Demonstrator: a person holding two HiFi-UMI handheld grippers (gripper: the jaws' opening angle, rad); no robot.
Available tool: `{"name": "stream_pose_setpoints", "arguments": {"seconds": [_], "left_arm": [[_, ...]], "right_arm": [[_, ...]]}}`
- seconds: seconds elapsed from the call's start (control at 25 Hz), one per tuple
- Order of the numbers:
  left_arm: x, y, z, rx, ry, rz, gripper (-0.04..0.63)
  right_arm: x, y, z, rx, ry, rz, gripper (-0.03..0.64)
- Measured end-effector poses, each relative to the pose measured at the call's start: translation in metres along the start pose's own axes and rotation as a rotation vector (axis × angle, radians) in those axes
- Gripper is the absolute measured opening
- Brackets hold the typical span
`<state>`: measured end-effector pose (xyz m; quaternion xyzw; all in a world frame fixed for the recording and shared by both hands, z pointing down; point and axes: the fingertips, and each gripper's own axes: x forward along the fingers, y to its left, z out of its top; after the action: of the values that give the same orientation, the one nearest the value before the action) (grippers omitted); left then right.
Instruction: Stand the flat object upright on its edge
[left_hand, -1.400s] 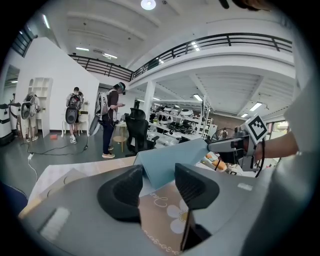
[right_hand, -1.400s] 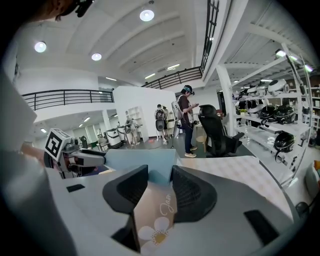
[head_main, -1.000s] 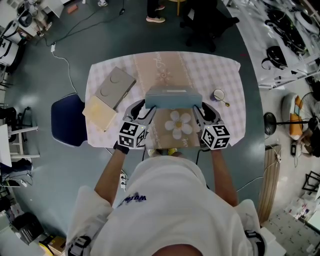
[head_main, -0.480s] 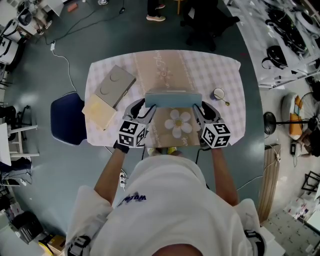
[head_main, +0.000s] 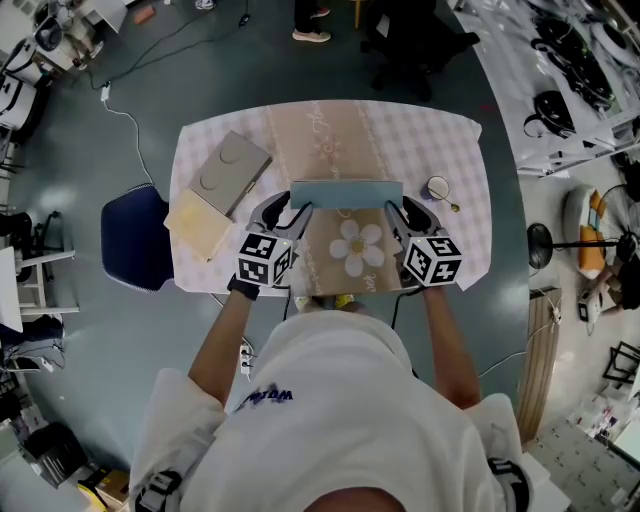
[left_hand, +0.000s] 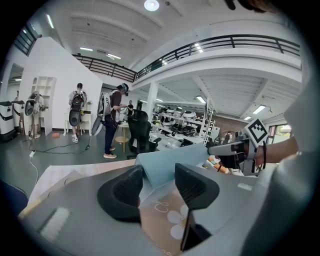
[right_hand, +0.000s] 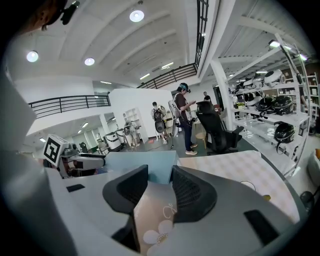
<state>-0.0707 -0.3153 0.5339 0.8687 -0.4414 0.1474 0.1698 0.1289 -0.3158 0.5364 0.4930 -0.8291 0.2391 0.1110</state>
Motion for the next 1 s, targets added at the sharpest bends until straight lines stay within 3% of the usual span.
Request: {"name": "stream_pose_setpoints", "arguments": {"seconds": [1.0], "left_arm": [[0.041,0.042,0.040,-0.138,-0.128,0.056,0.201]], "right_arm": [[0.049,-0.024,0.046,0.073,-0.006,-0.022,0.163]]}}
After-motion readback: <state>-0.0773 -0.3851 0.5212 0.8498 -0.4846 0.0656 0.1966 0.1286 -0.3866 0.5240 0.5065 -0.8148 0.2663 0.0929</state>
